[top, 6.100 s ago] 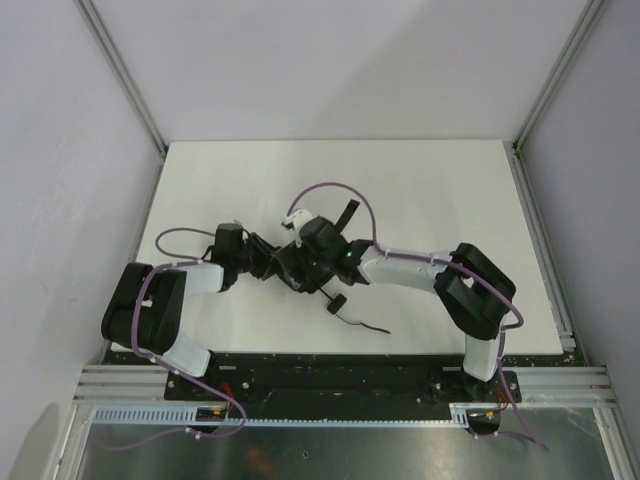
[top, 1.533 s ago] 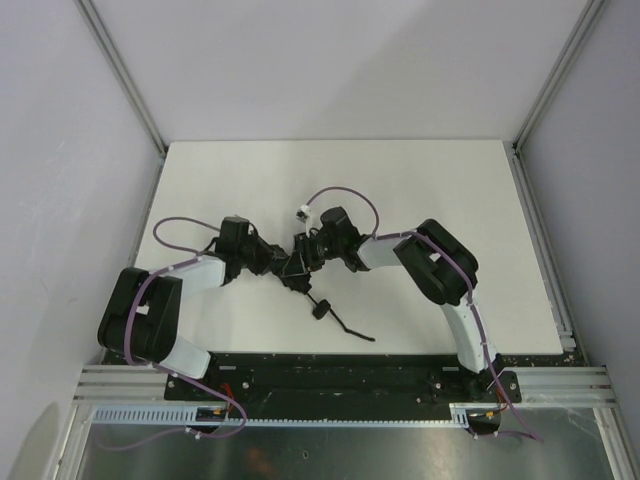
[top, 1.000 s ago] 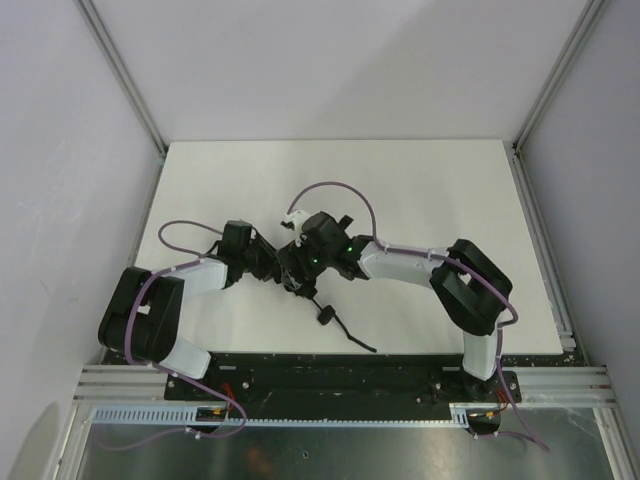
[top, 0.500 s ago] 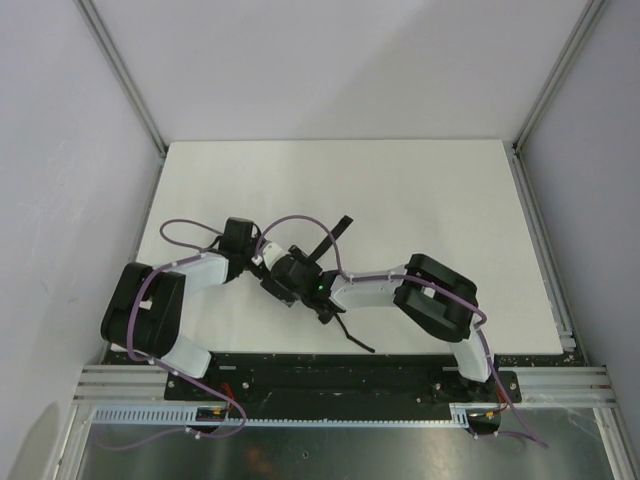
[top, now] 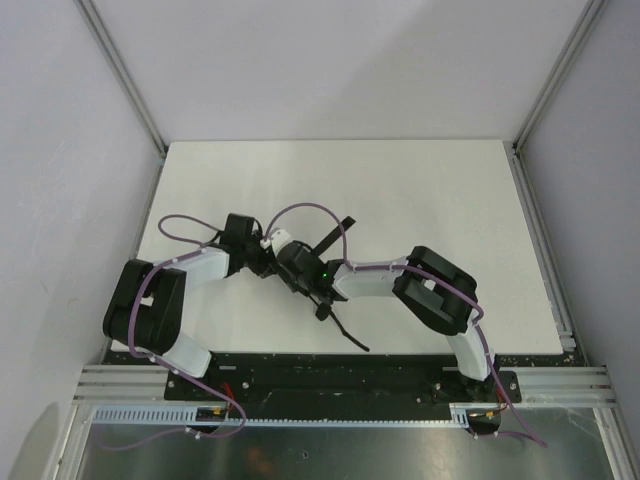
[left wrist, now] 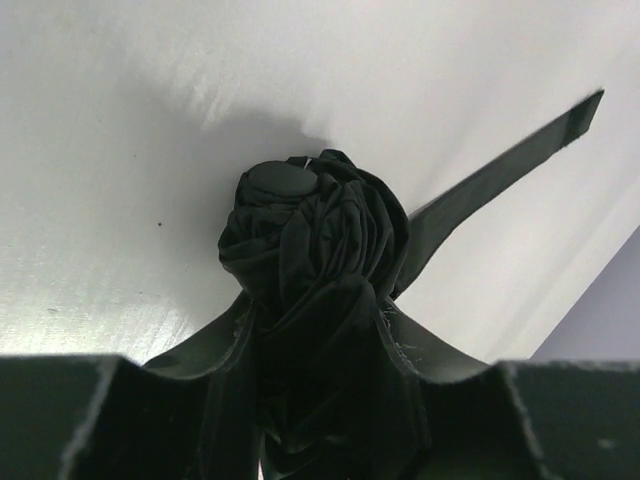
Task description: Put away the umbrella
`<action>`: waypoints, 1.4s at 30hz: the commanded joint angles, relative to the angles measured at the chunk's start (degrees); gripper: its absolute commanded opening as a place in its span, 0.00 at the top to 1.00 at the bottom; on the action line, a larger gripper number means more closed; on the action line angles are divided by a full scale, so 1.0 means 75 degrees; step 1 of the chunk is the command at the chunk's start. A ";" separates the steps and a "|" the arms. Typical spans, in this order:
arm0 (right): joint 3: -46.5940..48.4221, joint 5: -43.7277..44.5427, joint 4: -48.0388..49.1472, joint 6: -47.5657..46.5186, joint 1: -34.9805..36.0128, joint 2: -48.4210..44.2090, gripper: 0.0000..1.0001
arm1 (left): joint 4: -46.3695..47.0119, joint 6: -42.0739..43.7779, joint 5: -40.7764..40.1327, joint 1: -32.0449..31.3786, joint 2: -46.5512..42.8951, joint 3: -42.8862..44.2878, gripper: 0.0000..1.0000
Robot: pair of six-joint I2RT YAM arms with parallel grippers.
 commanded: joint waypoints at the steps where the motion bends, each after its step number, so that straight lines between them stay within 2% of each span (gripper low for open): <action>1: -0.0809 -0.3435 -0.0627 0.1542 -0.0766 0.1121 1.00 | -0.1309 0.0871 -0.0295 -0.0175 0.0226 -0.0013 0.40; 2: -0.0987 -0.3947 -0.0386 0.1808 -0.0888 0.1182 1.00 | -0.1285 0.1014 -0.0330 -0.0171 0.0142 0.0058 0.20; 3: -0.1140 -0.4343 -0.0131 0.2058 -0.0983 0.1247 1.00 | -0.1268 0.1155 -0.0382 -0.0169 0.0036 0.0100 0.10; 4: -0.1299 -0.4712 0.0096 0.2289 -0.1084 0.1292 1.00 | -0.1253 0.1267 -0.0432 -0.0157 -0.0070 0.0120 0.05; 9: -0.1722 -0.6235 0.1017 0.3276 -0.1513 0.1487 1.00 | -0.1172 0.1442 -0.0547 -0.0051 -0.0443 -0.0098 0.01; 16: -0.1869 -0.7851 0.2111 0.4333 -0.2145 0.1861 1.00 | -0.1088 0.1489 -0.0488 0.0095 -0.0196 -0.0355 0.03; 26: -0.1779 -0.8795 0.2633 0.4739 -0.2584 0.1889 1.00 | -0.0834 0.1299 -0.0405 -0.0078 0.0348 -0.0237 0.32; 30: -0.1548 -0.8919 0.2520 0.4820 -0.2614 0.1914 1.00 | -0.0669 0.1117 -0.0376 -0.0231 0.0365 -0.0349 0.58; 33: -0.1393 -0.8738 0.2281 0.4754 -0.2614 0.1787 1.00 | -0.0633 0.1026 -0.0386 -0.0247 0.0343 -0.0473 0.90; 34: -0.1326 -0.8561 0.2094 0.4668 -0.2620 0.1685 0.96 | -0.0625 0.0986 -0.0393 -0.0243 0.0341 -0.0523 0.95; 35: -0.1275 -0.8379 0.1918 0.4560 -0.2617 0.1534 0.88 | -0.0627 0.0936 -0.0385 -0.0246 0.0346 -0.0572 0.98; 39: -0.1226 -0.7297 0.1212 0.3986 -0.2599 0.0599 0.59 | -0.0654 0.0730 -0.0270 -0.0228 0.0443 -0.0723 1.00; 42: -0.1218 -0.6189 0.0737 0.3169 -0.2435 -0.0399 0.27 | -0.0775 0.0602 -0.0115 -0.0231 0.0558 -0.0716 1.00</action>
